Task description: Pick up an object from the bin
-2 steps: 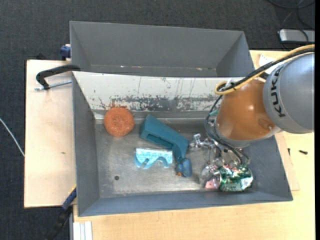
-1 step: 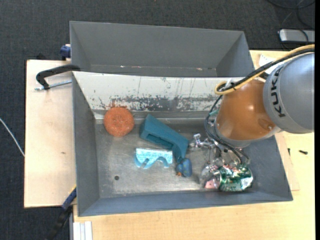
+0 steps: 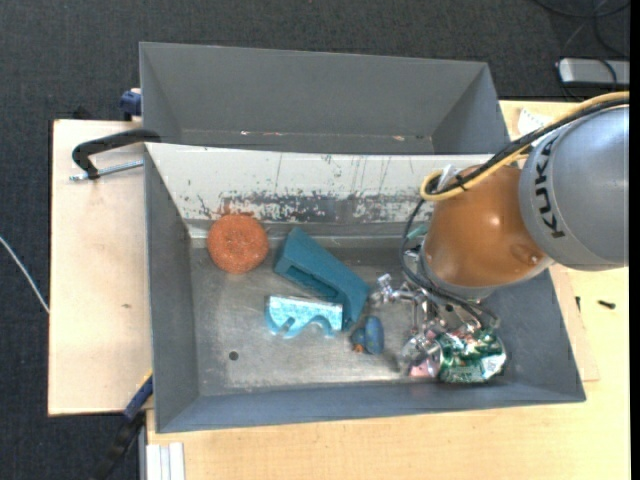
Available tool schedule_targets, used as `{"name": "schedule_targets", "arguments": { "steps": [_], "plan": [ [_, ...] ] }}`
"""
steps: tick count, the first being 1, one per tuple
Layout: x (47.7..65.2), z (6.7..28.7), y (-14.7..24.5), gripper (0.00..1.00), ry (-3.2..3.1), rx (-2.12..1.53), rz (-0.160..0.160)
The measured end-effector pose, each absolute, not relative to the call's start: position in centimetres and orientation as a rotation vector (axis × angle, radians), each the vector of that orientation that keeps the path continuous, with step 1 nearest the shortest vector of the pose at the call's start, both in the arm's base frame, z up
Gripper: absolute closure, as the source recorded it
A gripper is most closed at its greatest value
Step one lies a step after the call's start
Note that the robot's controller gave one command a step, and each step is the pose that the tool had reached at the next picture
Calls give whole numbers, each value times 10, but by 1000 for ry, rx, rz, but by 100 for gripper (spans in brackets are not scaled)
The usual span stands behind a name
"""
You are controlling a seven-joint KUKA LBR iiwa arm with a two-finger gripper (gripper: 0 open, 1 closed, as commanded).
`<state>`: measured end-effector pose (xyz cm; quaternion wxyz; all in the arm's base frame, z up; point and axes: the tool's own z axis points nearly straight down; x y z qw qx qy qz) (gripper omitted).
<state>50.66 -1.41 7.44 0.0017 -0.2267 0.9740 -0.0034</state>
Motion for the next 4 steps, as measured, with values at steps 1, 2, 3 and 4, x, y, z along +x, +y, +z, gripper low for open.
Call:
{"name": "schedule_targets", "arguments": {
  "steps": [1, 2, 3, 4],
  "plan": [
    [500, 80, 19, 0, 2891, -1236, -1],
    [513, 76, 42, 100, 2620, -1725, 1],
    [513, 76, 42, 100, 2620, -1725, 1],
    [522, 119, 30, 100, 2562, -1817, 6]
  ]
}}
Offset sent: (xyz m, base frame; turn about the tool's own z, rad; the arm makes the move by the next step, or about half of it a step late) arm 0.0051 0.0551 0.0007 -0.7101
